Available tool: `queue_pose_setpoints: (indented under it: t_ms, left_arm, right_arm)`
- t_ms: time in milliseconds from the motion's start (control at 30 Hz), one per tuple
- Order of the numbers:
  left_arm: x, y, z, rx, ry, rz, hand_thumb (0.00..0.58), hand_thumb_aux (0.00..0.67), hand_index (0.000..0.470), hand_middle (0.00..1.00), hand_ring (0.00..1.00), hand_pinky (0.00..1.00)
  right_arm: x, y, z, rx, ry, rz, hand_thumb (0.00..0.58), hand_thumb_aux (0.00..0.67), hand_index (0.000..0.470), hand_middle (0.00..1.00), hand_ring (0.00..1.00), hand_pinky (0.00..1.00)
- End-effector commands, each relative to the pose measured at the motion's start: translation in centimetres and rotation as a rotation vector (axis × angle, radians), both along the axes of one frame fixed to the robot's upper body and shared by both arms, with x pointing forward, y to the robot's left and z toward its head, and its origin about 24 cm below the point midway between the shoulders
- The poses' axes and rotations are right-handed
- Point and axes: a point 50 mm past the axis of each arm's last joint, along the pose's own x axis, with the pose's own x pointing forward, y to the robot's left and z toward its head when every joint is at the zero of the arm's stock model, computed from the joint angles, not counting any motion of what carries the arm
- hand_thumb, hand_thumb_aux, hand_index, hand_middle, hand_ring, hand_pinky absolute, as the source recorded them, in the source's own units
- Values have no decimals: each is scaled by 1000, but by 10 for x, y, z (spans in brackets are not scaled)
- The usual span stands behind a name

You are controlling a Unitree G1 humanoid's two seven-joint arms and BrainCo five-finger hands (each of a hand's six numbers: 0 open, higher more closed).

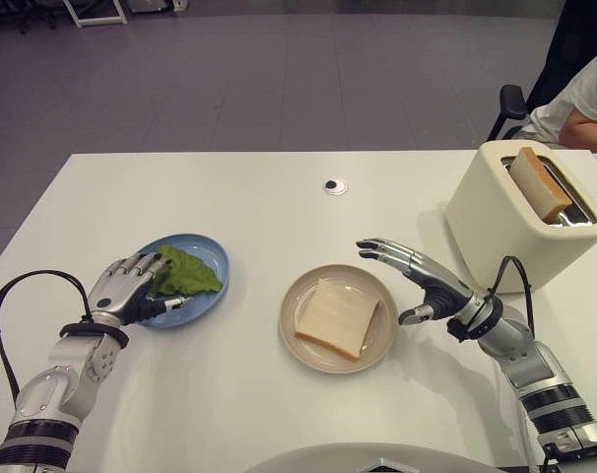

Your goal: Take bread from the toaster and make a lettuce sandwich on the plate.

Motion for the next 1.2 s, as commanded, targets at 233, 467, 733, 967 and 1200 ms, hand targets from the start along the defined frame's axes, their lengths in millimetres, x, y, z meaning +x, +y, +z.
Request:
queue_pose_setpoints:
  t_ms: [233,467,733,967,1200]
  left_arm:
    - [3,7,-7,44,20,1,530,473,332,0,0,0]
    - [4,5,-5,38,-18,-23,580,670,470,0,0,0]
    - [9,0,18,39,-184,-79,580,670,470,0,0,0]
    - [6,-7,71,52,-408,-105,580,670,470,0,0,0]
    - [7,-77,103,-217,-459,-315,580,670,470,0,0,0]
  right_arm:
    - [2,-3,1,1,1,-7,0,0,0,0,0,0]
    - [2,-3,1,1,-2,-9,0,0,0,0,0,0]
    - [2,-3,1,1,-10,-17,0,0,0,0,0,0]
    - [4,-4,4,13,-27,-36,0,0,0,0,0,0]
    - [23,-33,14,105,-49,-269,0,0,0,0,0,0]
